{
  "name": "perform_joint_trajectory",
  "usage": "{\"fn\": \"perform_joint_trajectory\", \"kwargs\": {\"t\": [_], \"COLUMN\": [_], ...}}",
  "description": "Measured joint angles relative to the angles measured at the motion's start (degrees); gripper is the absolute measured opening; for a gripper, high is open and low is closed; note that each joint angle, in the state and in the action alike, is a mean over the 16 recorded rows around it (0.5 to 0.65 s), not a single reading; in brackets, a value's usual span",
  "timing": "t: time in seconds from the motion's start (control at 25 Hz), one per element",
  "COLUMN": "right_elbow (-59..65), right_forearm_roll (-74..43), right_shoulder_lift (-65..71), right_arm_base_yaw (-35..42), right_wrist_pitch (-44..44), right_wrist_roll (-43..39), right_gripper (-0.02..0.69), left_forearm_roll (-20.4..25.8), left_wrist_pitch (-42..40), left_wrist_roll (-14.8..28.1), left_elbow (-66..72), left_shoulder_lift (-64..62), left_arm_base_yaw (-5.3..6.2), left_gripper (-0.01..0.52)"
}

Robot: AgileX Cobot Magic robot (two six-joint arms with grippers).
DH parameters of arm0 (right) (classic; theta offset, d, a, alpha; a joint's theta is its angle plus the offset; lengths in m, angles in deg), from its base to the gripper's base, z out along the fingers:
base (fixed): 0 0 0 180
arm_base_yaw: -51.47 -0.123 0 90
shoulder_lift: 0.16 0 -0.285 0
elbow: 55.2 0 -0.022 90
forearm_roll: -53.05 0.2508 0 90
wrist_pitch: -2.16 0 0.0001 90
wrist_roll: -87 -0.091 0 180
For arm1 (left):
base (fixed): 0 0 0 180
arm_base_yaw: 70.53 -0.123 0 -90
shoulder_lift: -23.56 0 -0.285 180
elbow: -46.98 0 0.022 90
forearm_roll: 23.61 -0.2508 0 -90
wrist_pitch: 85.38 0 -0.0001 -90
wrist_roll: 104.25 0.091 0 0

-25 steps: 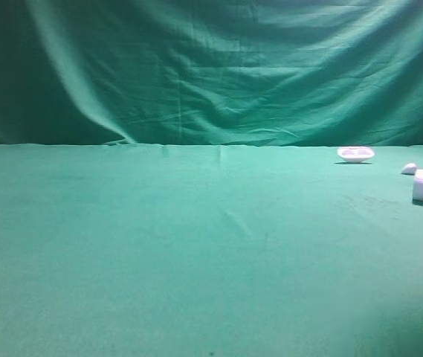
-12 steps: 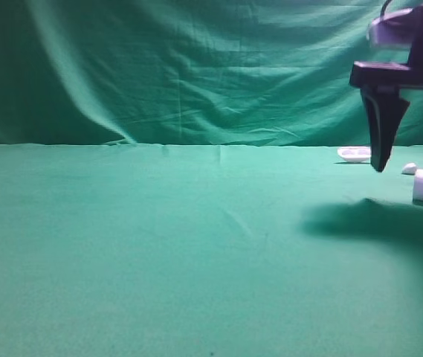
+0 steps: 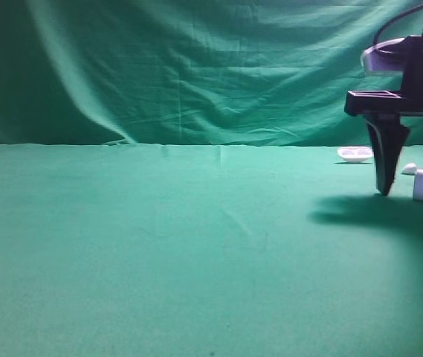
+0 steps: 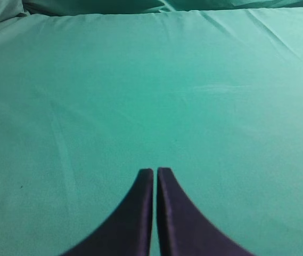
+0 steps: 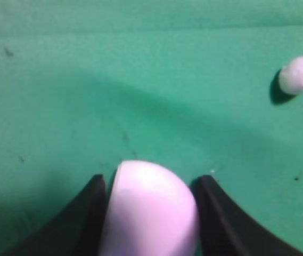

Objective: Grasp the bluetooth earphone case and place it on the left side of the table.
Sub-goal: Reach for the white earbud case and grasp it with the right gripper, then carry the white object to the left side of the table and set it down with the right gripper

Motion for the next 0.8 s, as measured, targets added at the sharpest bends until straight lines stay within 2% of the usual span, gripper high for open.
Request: {"fn": "perform_joint_trajectory", "kwargs": {"t": [0.12, 0.36, 0.8], "right_elbow": [-5.39, -21.25, -47.87], "right_forearm_roll": [0.04, 1.0, 2.86], "right_shoulder_lift": [0.16, 3.95, 22.78], "right_arm_base_yaw": [-2.42, -10.81, -29.57], "right_wrist_pitch": [-1.28, -2.97, 0.67], "right_wrist_roll": [0.62, 3.02, 8.29], "right_gripper": [0.319, 0.32, 0.32], "left_forearm_roll": [0.0, 0.0, 0.0], "left_wrist_pitch": [0.0, 0.0, 0.0], "left_wrist_roll": [0.0, 0.0, 0.0], "left_elbow": [0.0, 0.0, 0.0], "left_shoulder_lift": [0.0, 0.0, 0.0], "left_arm_base_yaw": [0.0, 0.0, 0.0], "left_gripper": [0.0, 0.0, 0.0]}}
